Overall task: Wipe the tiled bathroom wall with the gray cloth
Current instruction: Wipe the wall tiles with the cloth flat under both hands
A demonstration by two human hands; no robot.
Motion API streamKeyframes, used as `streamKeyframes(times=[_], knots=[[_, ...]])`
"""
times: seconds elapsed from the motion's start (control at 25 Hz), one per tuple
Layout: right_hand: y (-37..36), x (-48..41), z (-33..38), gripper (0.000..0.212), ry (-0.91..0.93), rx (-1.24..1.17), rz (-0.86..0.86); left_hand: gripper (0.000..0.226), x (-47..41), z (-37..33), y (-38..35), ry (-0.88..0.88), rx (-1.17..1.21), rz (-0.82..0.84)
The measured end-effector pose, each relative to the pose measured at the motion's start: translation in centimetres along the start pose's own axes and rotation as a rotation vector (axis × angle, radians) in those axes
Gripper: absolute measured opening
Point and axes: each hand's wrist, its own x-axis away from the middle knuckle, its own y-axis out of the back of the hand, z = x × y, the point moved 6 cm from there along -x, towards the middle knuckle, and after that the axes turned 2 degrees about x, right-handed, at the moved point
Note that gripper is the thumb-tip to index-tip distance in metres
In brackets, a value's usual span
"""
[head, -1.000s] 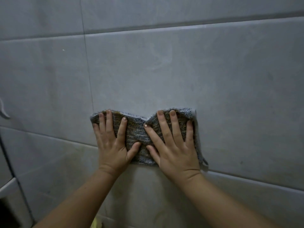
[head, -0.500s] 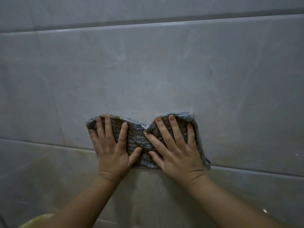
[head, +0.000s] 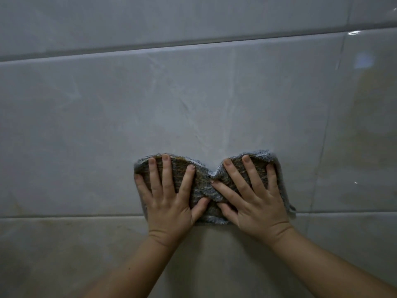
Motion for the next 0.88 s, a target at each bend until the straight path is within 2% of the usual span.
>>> streamKeyframes(times=[0.2, 0.44, 0.6, 0.88], knots=[[1.1, 2.4, -5.7, 0.052, -0.066, 0.042, 0.005, 0.07, -1.5, -6.0, -0.8, 0.024, -0.007, -0.01], [2.1, 3.2, -8.8, 0.053, -0.057, 0.03, 0.022, 0.066, -3.2, -9.8, -1.0, 0.011, 0.022, 0.057], [3.0, 0.6, -12.3, 0.059, -0.141, 0.077, 0.008, 0.068, -8.0, -10.8, -0.1, -0.034, 0.03, 0.038], [4.6, -6.5, -18.0, 0.06, -0.271, 0.072, -0.074, 0.068, -17.7, -11.6, 1.9, 0.041, -0.002, -0.065]])
